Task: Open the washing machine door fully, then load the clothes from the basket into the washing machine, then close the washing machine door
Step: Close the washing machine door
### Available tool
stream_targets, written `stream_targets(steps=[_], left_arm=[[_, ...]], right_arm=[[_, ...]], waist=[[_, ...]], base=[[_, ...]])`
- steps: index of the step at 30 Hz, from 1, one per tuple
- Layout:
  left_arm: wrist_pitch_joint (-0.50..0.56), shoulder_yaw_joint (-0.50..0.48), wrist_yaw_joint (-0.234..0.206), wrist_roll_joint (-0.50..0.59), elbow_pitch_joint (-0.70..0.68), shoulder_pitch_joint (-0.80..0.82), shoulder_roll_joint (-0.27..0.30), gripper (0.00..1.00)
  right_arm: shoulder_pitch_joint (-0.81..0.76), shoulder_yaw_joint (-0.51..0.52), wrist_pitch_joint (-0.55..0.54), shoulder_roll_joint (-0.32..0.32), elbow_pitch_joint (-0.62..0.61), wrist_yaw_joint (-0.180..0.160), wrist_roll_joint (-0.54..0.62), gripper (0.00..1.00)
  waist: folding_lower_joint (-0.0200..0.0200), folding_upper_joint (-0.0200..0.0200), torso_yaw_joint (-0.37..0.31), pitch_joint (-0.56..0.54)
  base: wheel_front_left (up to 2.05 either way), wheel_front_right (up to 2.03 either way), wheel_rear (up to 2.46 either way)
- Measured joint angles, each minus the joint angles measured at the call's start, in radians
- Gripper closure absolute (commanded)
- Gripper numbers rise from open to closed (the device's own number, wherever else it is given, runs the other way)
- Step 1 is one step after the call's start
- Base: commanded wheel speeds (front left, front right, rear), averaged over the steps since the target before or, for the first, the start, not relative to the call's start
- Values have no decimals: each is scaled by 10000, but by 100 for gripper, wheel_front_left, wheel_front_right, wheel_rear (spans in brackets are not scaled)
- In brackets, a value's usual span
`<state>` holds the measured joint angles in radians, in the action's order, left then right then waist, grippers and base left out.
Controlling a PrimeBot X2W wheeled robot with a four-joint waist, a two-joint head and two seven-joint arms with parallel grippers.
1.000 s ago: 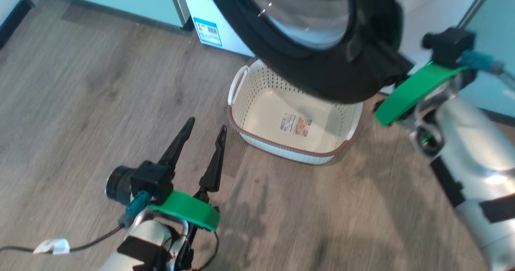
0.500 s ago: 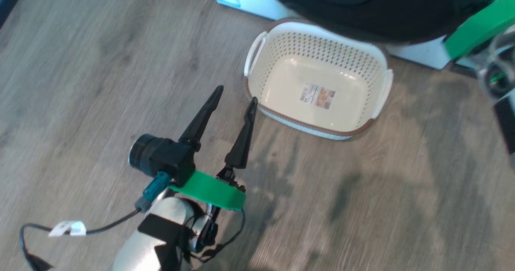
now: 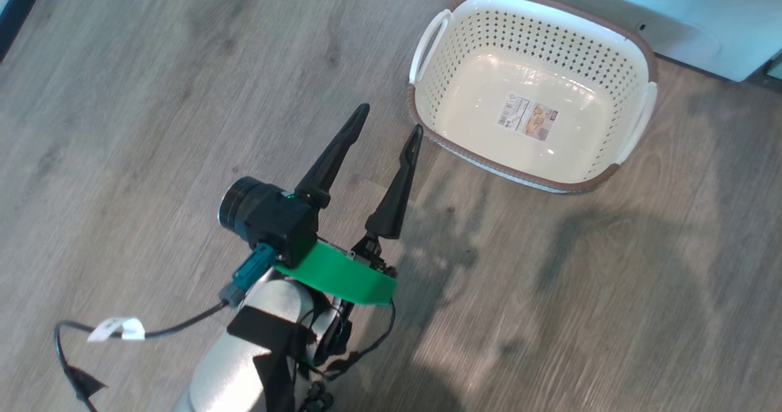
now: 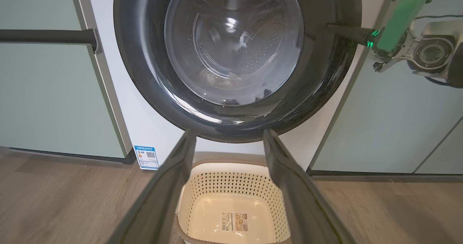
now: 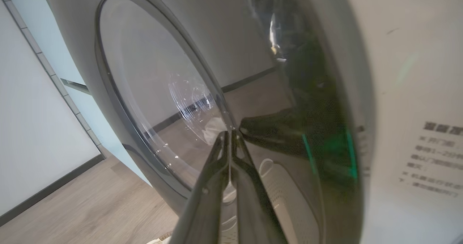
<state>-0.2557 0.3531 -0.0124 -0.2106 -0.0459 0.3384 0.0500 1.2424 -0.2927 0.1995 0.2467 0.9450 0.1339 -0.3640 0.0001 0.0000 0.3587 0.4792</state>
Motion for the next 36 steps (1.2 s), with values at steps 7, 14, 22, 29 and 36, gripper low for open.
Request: stream_targets(steps=[7,14,22,29,36], left_arm=[[-2,-115,107,17,81,2,-54,0],[0,-199,184,111,224,5,-86,0],[-2,-280,196,69,424,-11,-92,0],[-2,-545,274,217,564,-110,-94,0],[-6,-826,360,366,677,-384,-88,0]], right_arm=[[442,75,226,36,556,0,213,100],[484,-268,476,73,790,0,573,100],[-465,-746,556,-105,-194,0,472,100],[-2452,-679,558,-155,-2048,0,343,100],[-4696,111,558,-232,-3948,0,313,81]], waist=[[0,0,108,84],[0,0,51,-34],[0,0,-194,-420],[-2,0,-514,-811],[-2,1,-990,-1218]], base=[[0,0,0],[0,0,0],[0,0,0],[0,0,0],[0,0,0]])
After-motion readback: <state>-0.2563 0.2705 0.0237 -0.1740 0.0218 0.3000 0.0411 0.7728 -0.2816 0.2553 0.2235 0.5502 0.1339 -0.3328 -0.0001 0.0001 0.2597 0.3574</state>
